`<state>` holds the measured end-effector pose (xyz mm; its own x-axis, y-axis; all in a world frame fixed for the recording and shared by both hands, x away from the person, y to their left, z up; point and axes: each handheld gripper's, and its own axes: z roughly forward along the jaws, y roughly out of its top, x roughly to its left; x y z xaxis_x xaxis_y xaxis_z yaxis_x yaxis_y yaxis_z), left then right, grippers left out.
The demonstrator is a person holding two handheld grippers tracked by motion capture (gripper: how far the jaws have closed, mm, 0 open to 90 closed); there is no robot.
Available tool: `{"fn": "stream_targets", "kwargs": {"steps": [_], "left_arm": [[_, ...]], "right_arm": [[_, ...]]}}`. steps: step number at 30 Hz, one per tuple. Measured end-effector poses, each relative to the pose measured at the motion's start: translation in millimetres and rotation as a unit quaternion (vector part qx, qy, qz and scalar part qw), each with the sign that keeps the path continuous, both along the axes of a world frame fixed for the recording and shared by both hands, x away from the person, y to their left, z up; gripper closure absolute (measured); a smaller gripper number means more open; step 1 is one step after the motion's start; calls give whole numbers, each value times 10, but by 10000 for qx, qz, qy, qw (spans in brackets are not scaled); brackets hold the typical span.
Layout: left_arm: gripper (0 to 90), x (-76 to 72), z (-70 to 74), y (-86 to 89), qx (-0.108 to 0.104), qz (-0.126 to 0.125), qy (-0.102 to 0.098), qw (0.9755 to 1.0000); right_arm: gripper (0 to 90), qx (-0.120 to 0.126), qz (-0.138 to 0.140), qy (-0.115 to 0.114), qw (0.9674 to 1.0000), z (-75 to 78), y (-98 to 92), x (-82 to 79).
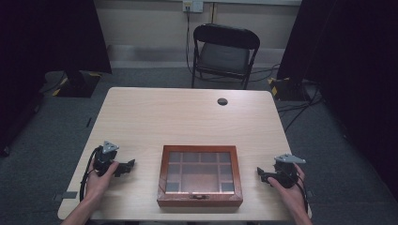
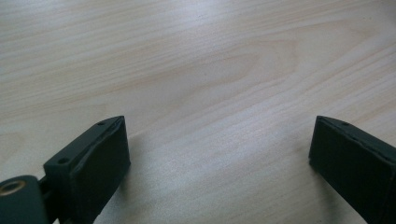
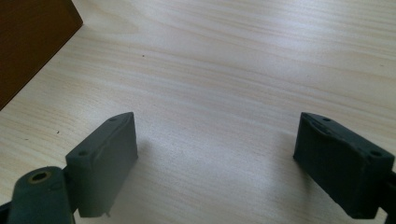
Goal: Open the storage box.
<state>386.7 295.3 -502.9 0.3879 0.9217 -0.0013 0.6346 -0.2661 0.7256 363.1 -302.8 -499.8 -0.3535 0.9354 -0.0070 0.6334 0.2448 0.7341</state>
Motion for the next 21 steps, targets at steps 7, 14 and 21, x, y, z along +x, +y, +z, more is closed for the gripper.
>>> {"fn": "stream_targets", "kwargs": {"steps": [7,14,21], "left_arm": [[43,1,0,-1,-5,1,2,10000],[206,-2,59,-25,-57,-20,98,9999],[191,-38,135,-78,-12,-396,318,9987]], "right_arm": [[124,2,3,1,10000,0,0,1],[124,0,7,3,10000,0,0,4],[124,1,8,3,10000,0,0,5]]}}
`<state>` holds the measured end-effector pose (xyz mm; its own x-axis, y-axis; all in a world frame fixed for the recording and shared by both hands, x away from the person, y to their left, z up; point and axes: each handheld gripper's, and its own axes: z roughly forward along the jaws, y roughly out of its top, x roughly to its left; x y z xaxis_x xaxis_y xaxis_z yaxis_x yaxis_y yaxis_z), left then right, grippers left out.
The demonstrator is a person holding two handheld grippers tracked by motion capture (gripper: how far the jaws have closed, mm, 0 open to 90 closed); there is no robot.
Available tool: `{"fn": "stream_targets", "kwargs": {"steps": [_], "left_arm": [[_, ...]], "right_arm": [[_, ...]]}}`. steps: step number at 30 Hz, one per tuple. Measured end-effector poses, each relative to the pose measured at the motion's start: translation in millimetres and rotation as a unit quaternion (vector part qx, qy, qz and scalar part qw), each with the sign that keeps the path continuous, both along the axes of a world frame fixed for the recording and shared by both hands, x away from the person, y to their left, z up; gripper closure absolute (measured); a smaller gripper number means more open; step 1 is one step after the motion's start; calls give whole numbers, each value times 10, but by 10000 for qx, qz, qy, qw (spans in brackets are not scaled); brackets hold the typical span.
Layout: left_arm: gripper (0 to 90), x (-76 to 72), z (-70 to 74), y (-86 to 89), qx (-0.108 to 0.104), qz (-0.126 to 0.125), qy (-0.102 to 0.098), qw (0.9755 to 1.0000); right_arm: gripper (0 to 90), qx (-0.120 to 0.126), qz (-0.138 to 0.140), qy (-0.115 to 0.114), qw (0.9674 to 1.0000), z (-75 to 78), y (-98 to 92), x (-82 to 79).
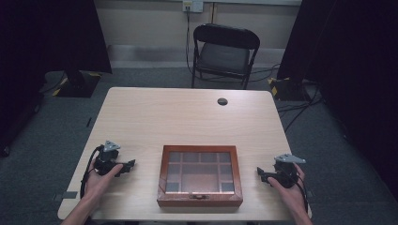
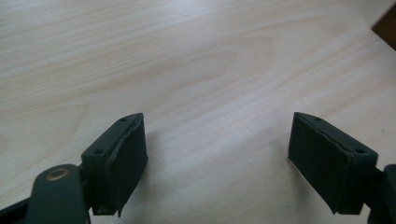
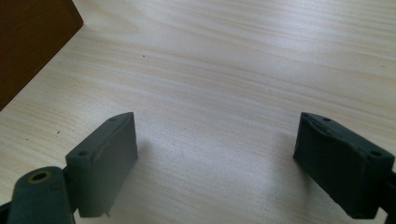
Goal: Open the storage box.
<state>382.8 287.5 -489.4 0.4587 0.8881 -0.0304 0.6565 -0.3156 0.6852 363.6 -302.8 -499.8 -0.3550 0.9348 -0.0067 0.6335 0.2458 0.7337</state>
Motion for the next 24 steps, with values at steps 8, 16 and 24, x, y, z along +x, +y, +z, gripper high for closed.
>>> {"fn": "stream_targets", "kwargs": {"steps": [8,16,24], "left_arm": [[213,-143,165,-177,-678,-597,-175,9958],[263,-227,285,-322,-807,-848,-421,9922],[298,-271,430,-492,-961,-1127,-482,9878]], "right_arm": [[124,-3,3,0,10000,0,0,0],[124,-7,4,-5,10000,0,0,2],[124,-8,4,-6,10000,-1,1,3]]}}
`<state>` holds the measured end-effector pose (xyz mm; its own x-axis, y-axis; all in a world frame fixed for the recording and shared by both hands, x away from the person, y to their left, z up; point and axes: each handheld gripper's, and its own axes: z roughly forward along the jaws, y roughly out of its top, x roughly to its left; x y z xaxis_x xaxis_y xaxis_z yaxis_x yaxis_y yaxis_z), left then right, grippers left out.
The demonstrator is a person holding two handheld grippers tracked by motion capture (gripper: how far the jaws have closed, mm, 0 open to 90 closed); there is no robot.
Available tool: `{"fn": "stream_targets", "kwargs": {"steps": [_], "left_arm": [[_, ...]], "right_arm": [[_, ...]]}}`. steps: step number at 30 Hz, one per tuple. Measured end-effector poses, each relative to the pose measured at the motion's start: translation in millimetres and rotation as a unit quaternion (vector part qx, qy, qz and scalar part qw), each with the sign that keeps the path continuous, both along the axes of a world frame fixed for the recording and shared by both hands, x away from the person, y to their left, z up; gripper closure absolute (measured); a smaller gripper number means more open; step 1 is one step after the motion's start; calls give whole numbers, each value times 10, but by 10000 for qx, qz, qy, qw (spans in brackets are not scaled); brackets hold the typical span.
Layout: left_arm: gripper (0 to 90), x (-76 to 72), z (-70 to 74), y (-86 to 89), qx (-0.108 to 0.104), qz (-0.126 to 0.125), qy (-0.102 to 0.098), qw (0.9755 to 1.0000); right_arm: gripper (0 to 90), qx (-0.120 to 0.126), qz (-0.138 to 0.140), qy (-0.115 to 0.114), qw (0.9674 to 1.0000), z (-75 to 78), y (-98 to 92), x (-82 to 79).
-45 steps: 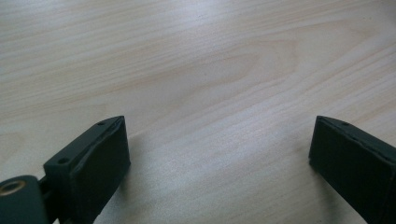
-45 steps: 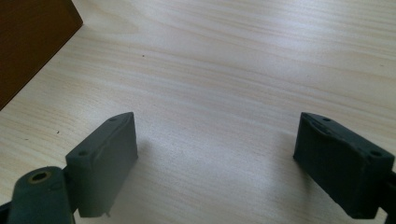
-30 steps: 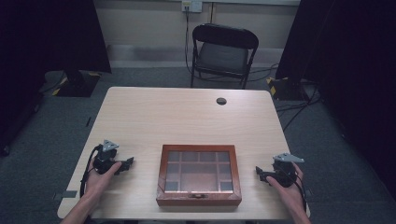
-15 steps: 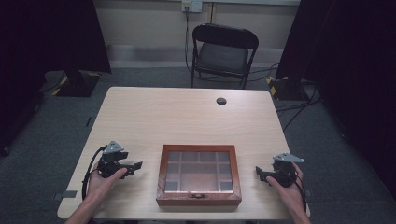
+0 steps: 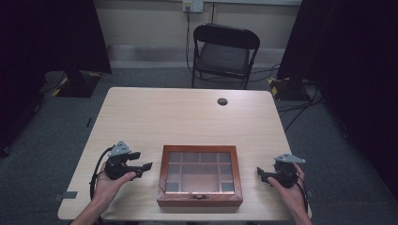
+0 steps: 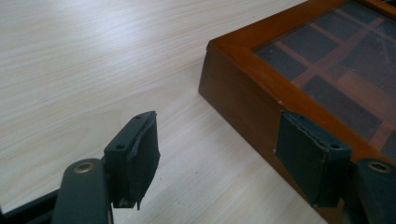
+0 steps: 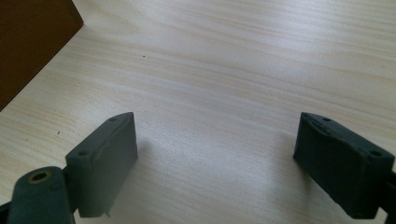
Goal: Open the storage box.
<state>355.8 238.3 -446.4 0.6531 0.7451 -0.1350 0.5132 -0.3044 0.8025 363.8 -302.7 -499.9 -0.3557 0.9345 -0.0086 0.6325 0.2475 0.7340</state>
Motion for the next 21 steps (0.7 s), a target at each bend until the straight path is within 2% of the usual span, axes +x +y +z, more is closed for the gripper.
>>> {"fn": "stream_targets", "kwargs": {"steps": [6,7,12,13,16,18,21], "left_arm": [[302,-27,68,-110,-33,-127,-19,9999],[309,-30,76,-160,-113,-205,40,9997],[335,-52,112,-292,-71,-431,33,9990],[336,-66,133,-365,-82,-577,18,9983],[338,-81,158,-430,-149,-704,12,9974],[349,-108,194,-515,-268,-875,29,9958],[356,-130,216,-573,-283,-1009,61,9945]], "right_arm": [[124,0,-1,0,10000,0,0,0],[124,-1,-1,0,10000,0,0,0],[124,0,-2,0,10000,0,0,0],[124,0,-4,1,10000,0,1,0],[124,-1,-2,0,10000,0,0,0],[124,1,-3,0,10000,0,1,0],[124,0,-2,1,10000,0,0,0]]}}
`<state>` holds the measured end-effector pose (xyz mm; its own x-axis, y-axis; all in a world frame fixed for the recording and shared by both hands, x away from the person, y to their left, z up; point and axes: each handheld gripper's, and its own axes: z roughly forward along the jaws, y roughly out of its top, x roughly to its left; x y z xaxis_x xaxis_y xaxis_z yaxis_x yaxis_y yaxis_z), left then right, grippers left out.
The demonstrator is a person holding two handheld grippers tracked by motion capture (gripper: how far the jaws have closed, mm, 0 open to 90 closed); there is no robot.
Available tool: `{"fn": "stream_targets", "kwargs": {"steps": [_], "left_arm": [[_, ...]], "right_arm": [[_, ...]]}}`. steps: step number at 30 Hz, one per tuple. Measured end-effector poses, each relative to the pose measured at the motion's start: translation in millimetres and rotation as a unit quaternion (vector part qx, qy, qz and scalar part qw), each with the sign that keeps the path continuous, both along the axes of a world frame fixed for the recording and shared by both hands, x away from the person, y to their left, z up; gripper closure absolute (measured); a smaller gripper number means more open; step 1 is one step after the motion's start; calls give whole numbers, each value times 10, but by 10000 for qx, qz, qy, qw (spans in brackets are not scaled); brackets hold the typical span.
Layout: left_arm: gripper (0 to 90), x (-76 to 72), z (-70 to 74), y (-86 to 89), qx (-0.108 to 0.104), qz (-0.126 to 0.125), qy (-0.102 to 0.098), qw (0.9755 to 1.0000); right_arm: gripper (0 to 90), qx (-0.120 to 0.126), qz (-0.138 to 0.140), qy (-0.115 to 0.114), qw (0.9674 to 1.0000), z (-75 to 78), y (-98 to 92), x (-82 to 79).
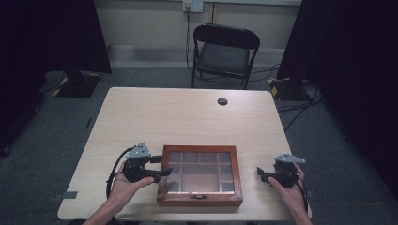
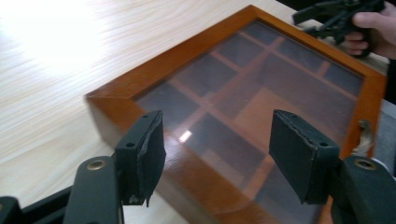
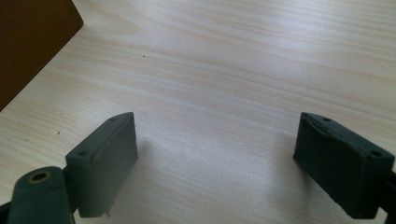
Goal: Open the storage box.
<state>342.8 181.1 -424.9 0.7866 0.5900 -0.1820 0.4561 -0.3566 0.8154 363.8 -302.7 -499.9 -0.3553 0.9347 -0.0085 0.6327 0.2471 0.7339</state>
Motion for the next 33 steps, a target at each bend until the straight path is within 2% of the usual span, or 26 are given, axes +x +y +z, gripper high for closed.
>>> {"fn": "stream_targets", "kwargs": {"steps": [3,4,6,7,9,10,12,13,15,17,19,22,23,26,28,30,33], "left_arm": [[369,-23,8,-53,-41,-109,52,9999],[376,-48,12,-111,-27,-250,40,9997],[391,-60,10,-142,-50,-321,53,9995],[398,-84,12,-208,-163,-522,101,9985],[410,-95,34,-232,-387,-703,83,9967],[428,-103,58,-254,-390,-791,5,9961],[431,-116,83,-294,-328,-848,-58,9958],[442,-122,85,-322,-333,-901,-45,9954],[452,-142,73,-407,-215,-1003,-26,9947],[455,-158,51,-471,-226,-1165,57,9929],[476,-176,24,-541,-150,-1229,75,9923],[512,-178,-6,-596,-162,-1307,124,9912],[522,-173,-32,-646,-46,-1309,179,9912],[581,-169,-44,-681,-65,-1405,229,9898],[626,-180,-45,-722,-183,-1550,300,9873],[669,-186,-59,-742,-282,-1641,476,9849],[712,-229,-96,-794,-101,-1786,416,9830]], "right_arm": [[124,0,0,0,10000,0,0,0],[124,-1,0,0,10000,0,0,0],[124,-1,1,-1,10000,0,0,0],[124,0,-1,0,10000,0,0,0],[124,0,0,-1,10000,0,0,0],[124,0,0,0,10000,0,0,0],[124,2,0,-1,10000,0,0,0],[124,0,0,-1,10000,0,0,0],[124,0,0,0,10000,0,0,0],[124,0,-1,0,10000,0,0,0],[124,0,-1,1,10000,0,0,0],[124,0,0,0,10000,0,0,0],[124,0,-1,1,10000,0,0,0],[124,-1,0,-1,10000,0,0,1],[124,-3,3,-1,10000,0,0,1],[124,-3,3,-2,10000,0,0,1],[124,-3,0,0,10000,0,1,2]]}}
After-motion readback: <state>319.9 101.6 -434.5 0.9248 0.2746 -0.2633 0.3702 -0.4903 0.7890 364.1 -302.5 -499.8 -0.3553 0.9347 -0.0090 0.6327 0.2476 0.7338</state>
